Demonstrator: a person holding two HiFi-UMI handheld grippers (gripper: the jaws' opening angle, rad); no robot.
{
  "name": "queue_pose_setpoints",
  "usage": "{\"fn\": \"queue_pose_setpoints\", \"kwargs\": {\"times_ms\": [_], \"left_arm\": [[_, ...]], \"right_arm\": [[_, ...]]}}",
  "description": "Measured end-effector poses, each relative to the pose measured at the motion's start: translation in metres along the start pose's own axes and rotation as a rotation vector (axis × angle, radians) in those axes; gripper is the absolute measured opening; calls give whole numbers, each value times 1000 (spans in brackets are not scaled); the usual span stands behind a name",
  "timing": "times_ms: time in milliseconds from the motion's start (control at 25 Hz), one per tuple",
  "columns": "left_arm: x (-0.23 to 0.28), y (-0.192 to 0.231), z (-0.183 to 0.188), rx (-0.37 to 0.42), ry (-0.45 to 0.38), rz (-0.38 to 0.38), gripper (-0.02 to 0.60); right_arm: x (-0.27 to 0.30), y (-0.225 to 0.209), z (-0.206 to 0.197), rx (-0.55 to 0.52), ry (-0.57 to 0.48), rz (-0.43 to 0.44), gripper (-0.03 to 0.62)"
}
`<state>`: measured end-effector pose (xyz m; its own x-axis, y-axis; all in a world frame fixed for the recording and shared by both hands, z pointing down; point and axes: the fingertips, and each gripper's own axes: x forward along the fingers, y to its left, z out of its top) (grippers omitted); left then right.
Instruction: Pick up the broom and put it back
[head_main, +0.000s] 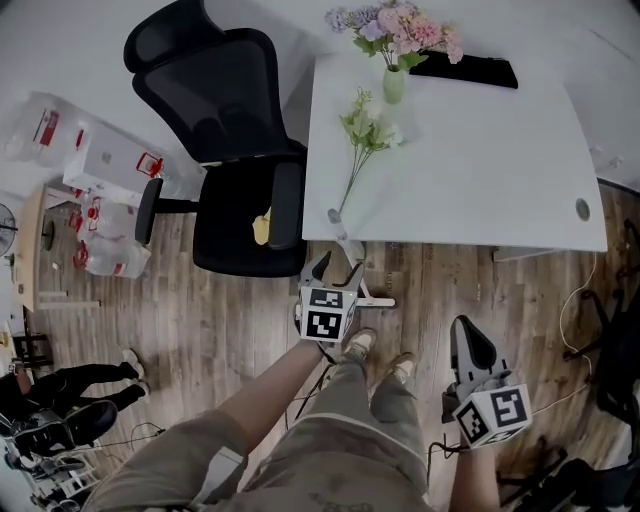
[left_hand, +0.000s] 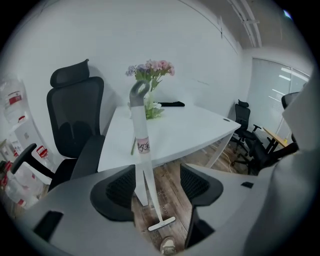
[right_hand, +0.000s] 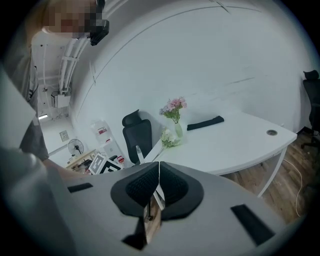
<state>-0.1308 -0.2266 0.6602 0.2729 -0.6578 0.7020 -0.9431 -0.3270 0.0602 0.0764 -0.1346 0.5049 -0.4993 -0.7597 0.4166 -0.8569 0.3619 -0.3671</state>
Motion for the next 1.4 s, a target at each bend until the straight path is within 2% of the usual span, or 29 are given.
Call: {"fn": "queue_pose_setpoints", "kwargs": {"times_ms": [200, 440, 680, 720, 760, 840, 1080, 1280, 1400], "left_arm": [[39, 9, -29, -10, 58, -4, 293], [70, 14, -46, -20, 64, -16, 287], [82, 18, -49, 1, 33, -8, 167], [82, 18, -49, 17, 32, -6, 122], [81, 18, -49, 42, 32, -4, 107], [77, 14, -49, 86, 30, -5, 109], [51, -12, -63, 117, 70, -55, 100], [15, -46, -87, 244, 116, -119, 98], [-8, -60, -92, 292, 121, -137, 97]], "right_arm": [[21, -14, -27, -11, 35, 1, 31], [40, -31, -51, 20, 35, -13, 31], [46, -38, -66, 29, 35, -23, 31], [45, -37, -67, 25, 36, -22, 31], [45, -36, -68, 20, 35, -18, 31], [42, -32, -68, 7, 32, -10, 31], [20, -21, -63, -2, 23, -24, 31], [-10, -7, -58, 6, 10, -37, 32], [-28, 4, -49, -4, 0, -46, 31]]}}
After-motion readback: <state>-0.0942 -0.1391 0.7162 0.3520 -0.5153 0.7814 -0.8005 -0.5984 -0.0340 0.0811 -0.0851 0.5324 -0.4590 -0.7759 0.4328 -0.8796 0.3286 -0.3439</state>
